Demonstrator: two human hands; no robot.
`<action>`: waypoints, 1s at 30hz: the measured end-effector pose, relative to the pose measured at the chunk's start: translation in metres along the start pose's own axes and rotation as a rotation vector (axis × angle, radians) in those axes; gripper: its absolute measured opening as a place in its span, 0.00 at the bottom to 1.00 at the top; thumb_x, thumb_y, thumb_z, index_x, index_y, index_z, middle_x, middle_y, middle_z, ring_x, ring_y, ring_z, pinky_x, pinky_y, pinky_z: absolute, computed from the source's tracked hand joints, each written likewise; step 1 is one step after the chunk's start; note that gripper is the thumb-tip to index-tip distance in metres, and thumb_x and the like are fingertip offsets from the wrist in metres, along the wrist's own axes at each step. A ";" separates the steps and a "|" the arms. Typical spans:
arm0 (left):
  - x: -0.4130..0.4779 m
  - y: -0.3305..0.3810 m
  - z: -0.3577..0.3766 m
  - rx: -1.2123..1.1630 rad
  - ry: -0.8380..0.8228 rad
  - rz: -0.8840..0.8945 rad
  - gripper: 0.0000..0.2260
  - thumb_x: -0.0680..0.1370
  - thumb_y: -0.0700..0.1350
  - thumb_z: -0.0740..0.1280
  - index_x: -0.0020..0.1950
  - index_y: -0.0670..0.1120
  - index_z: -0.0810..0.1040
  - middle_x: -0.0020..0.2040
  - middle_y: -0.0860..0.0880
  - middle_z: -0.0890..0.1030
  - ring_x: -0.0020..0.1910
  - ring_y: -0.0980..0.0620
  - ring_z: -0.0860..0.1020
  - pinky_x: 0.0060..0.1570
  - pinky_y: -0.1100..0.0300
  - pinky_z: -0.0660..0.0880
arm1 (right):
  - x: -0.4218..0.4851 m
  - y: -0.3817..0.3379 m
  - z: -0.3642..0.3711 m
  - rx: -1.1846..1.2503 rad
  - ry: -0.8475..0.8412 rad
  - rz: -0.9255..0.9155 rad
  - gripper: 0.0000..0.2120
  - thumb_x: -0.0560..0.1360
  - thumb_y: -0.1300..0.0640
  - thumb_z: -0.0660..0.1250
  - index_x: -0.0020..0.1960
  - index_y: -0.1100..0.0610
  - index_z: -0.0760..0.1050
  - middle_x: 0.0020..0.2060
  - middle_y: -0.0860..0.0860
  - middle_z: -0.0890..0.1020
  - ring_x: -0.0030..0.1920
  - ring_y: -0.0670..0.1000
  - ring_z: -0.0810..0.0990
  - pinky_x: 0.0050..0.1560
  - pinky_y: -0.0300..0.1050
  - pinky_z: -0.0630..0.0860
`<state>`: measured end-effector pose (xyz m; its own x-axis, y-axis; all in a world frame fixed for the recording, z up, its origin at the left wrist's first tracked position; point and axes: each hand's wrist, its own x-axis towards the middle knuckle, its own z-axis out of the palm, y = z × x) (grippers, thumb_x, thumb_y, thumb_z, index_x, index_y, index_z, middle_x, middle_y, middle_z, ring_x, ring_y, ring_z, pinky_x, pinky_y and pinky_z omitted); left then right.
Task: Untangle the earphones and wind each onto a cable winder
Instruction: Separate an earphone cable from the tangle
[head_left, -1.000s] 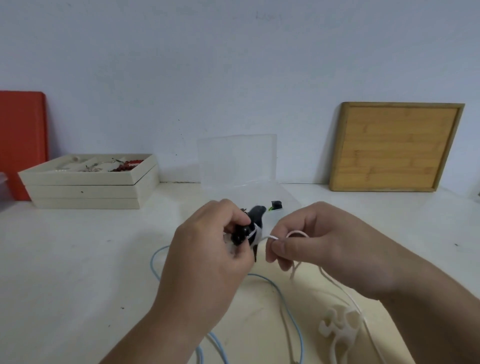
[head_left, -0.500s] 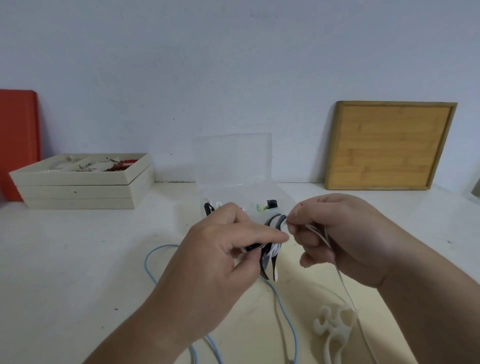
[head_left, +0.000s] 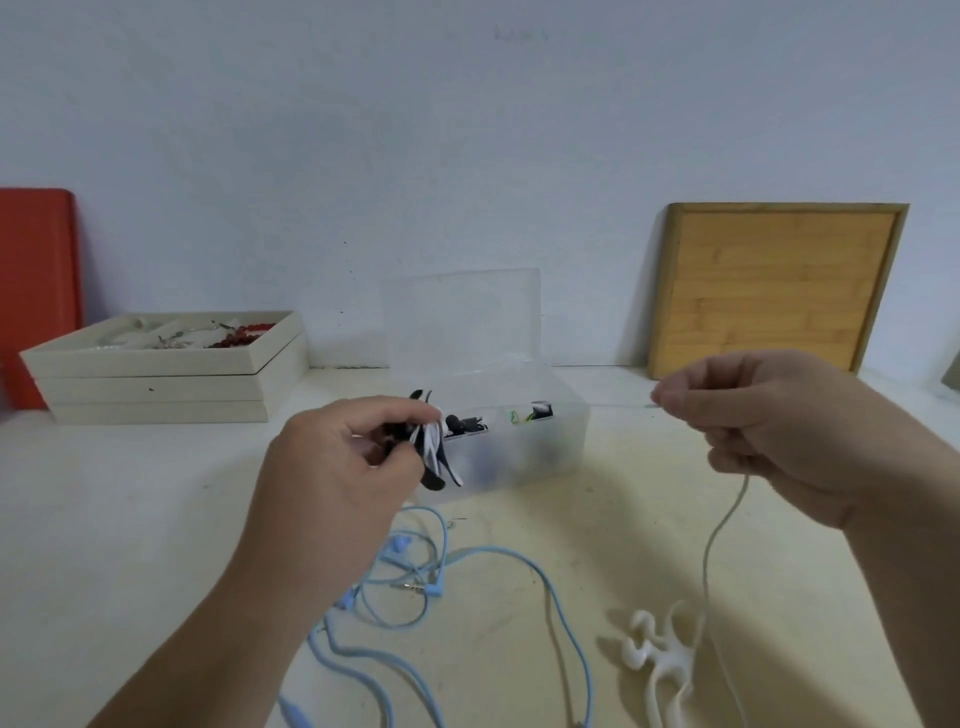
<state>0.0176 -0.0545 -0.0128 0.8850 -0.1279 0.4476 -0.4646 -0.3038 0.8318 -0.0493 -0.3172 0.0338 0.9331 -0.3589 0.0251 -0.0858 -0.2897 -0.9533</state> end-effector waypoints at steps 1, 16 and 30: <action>0.001 -0.001 -0.001 -0.007 0.005 -0.013 0.15 0.73 0.35 0.70 0.41 0.56 0.86 0.29 0.49 0.82 0.23 0.50 0.74 0.30 0.67 0.68 | 0.001 0.003 -0.004 -0.175 0.117 -0.031 0.02 0.74 0.61 0.73 0.43 0.59 0.82 0.27 0.52 0.72 0.26 0.49 0.67 0.29 0.43 0.68; 0.007 -0.010 -0.007 0.093 0.219 -0.052 0.15 0.71 0.36 0.68 0.40 0.58 0.84 0.30 0.51 0.83 0.35 0.38 0.82 0.32 0.57 0.74 | 0.011 0.011 -0.022 -0.059 0.031 0.026 0.09 0.68 0.58 0.75 0.48 0.56 0.84 0.29 0.53 0.74 0.33 0.52 0.73 0.51 0.50 0.79; -0.004 0.003 0.005 -0.069 -0.057 -0.055 0.14 0.74 0.37 0.71 0.43 0.59 0.86 0.32 0.45 0.84 0.30 0.36 0.77 0.34 0.61 0.69 | 0.028 0.026 -0.003 -0.710 0.509 -0.031 0.15 0.83 0.57 0.58 0.66 0.51 0.78 0.51 0.54 0.82 0.46 0.58 0.79 0.46 0.52 0.78</action>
<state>0.0131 -0.0597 -0.0137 0.9088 -0.1664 0.3827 -0.4141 -0.2461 0.8764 -0.0269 -0.3375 0.0109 0.6837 -0.6455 0.3405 -0.4186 -0.7291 -0.5415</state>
